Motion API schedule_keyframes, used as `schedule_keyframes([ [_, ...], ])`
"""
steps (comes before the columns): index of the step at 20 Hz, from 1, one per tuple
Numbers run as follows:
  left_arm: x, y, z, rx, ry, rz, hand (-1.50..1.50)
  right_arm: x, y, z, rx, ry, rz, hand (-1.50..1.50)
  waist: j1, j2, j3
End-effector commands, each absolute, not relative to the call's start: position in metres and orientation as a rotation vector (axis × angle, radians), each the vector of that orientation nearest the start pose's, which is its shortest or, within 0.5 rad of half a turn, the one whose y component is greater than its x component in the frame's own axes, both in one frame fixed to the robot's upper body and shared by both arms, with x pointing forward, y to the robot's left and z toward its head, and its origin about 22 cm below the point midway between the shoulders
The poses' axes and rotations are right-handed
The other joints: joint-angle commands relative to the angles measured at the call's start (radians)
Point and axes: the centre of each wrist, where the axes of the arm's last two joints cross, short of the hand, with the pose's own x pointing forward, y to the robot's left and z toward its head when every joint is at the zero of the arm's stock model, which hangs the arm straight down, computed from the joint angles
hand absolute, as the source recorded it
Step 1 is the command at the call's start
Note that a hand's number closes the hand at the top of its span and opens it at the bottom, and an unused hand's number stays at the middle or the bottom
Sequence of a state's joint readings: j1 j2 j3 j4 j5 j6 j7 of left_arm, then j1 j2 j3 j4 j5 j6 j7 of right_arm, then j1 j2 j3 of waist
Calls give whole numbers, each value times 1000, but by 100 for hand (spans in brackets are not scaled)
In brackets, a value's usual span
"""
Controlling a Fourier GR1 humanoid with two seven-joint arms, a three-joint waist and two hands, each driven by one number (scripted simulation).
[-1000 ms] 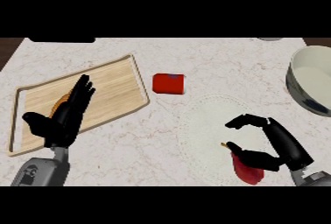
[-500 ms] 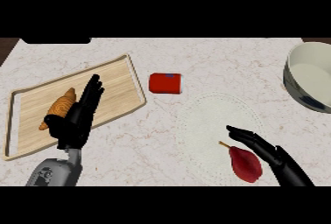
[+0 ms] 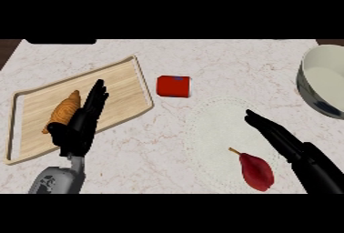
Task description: Pick the pear from the placemat and place it in the bowl
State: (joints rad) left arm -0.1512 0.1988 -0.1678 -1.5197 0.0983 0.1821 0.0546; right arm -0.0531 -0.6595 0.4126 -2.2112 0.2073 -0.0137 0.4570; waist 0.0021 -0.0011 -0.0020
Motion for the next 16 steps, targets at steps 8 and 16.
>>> schedule_keyframes([
  [8, 287, 200, 25, 64, -1592, -112, 0, 215, -192, 152, -409, -1192, 1079, -150, 1, 3, 1],
  [16, 264, 216, 17, 45, -1583, -104, 0, 224, -204, 144, -357, -1134, 1108, -150, 0, 1, 2],
])
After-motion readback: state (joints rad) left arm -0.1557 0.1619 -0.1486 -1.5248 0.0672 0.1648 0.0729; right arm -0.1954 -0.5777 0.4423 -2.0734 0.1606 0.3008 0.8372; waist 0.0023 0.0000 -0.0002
